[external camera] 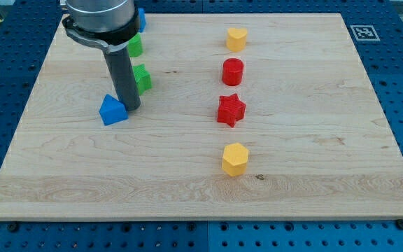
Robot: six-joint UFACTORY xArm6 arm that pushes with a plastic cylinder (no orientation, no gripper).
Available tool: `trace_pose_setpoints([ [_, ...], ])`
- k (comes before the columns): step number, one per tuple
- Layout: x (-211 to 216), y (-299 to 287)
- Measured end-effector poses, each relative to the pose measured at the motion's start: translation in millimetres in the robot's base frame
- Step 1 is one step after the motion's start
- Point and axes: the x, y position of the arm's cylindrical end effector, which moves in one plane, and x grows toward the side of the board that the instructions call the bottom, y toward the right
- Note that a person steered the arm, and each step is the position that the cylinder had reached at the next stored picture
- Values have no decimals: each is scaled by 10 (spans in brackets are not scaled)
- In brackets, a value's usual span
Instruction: Push the green star close to the green circle
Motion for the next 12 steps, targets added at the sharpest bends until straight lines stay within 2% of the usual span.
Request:
trace_pose_setpoints([
  [3, 120, 198],
  [6, -415, 216],
  [9, -497, 163],
  [10, -364, 143],
  [12, 403, 142],
])
